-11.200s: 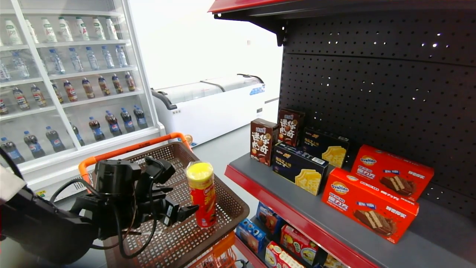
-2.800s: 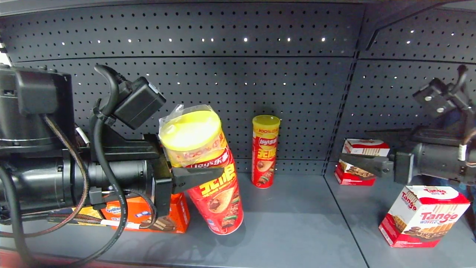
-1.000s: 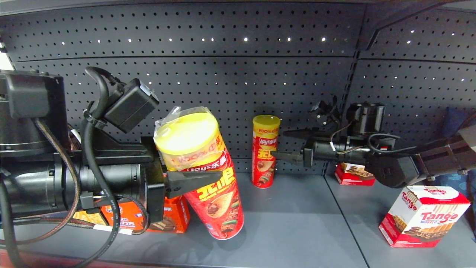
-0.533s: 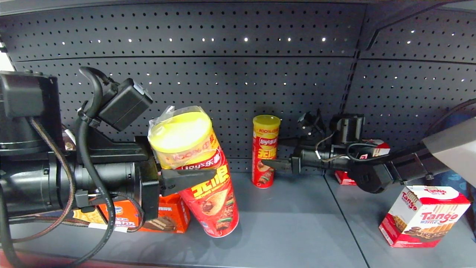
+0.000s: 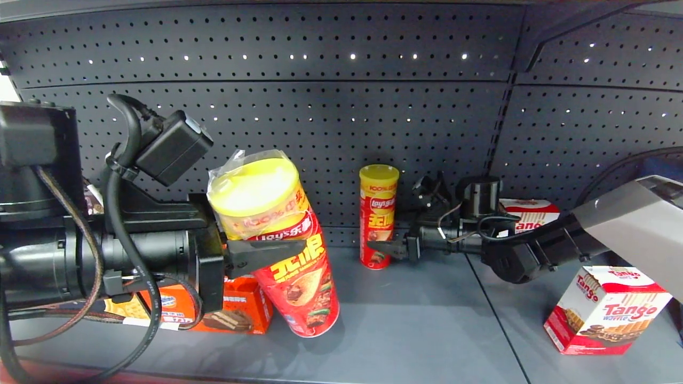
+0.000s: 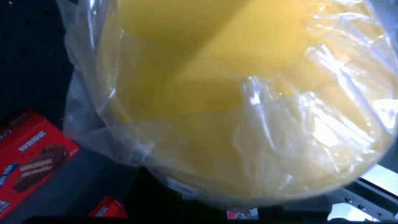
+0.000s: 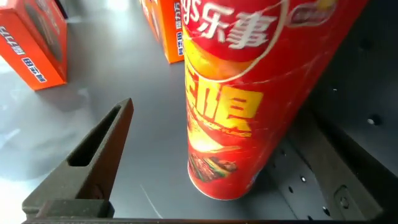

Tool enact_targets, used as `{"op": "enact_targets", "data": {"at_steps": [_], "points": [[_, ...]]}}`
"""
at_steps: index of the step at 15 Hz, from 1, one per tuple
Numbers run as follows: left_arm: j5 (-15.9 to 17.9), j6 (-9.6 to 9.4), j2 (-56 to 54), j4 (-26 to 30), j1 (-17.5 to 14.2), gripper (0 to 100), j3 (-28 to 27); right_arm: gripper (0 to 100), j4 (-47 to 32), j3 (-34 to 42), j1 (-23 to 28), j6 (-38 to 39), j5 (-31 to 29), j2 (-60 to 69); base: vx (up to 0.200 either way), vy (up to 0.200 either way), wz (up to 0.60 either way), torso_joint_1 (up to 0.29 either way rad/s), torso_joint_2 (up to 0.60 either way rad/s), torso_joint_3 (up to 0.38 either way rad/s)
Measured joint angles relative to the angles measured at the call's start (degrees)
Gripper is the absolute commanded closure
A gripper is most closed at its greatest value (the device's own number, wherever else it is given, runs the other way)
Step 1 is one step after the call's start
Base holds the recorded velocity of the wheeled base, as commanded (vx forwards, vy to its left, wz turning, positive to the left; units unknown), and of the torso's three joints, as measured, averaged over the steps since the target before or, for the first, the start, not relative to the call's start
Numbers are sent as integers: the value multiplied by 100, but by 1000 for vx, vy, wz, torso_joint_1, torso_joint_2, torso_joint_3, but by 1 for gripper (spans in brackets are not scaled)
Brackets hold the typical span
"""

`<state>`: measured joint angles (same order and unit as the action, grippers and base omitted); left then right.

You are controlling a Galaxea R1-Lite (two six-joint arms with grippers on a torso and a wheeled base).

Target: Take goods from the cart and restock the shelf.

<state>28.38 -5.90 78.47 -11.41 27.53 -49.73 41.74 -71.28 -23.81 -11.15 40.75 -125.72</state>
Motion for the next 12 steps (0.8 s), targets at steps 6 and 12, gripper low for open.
{"op": "enact_targets", "data": {"at_steps": [6, 12], "points": [[0, 0, -68, -29, -5, 100, 141, 0, 90, -113, -41, 7, -6, -286, 0, 0, 0, 0, 0, 0], [2, 0, -113, -51, -74, 100, 234, 0, 77, -308, -94, 13, -11, -525, 0, 0, 0, 0, 0, 0]]}}
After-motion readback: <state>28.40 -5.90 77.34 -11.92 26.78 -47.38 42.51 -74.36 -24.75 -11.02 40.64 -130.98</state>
